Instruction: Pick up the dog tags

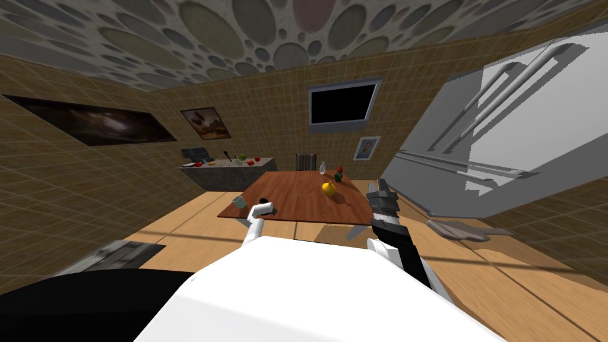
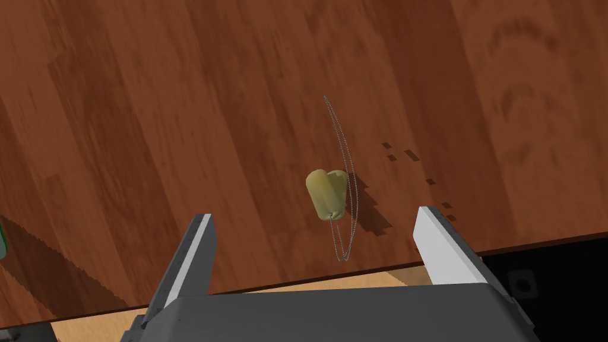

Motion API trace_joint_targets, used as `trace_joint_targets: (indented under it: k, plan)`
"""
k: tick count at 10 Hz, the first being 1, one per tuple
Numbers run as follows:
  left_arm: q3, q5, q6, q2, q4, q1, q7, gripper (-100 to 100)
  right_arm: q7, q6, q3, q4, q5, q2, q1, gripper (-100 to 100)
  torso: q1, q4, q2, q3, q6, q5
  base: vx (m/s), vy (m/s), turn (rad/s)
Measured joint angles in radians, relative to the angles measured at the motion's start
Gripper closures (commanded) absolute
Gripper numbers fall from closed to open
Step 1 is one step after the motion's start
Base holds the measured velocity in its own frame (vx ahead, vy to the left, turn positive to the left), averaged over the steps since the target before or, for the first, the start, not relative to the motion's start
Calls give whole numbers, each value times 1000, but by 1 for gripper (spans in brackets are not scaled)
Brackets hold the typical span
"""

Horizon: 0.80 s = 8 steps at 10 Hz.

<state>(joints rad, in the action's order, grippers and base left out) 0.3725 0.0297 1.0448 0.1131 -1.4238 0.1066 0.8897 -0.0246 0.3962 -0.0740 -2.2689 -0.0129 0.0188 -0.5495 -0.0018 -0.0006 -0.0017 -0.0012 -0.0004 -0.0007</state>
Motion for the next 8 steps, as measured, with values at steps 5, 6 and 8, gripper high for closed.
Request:
trace_joint_targets:
  k: [5, 6, 8]
  plan:
    - [9, 3, 35, -11, 39, 11, 20, -100, 0, 0, 0, 0, 0, 0, 0, 0, 3, 0, 0, 0, 0, 1, 30, -5, 19]
    - [10, 1, 16, -13, 51, 6, 14, -100, 0, 0, 0, 0, 0, 0, 0, 0, 3, 0, -1, -1, 0, 1, 64, 4, 34]
    - [12, -2, -20, -16, 80, 2, 4, -100, 0, 0, 0, 0, 0, 0, 0, 0, 2, 0, -2, -1, 0, 1, 42, 2, 19]
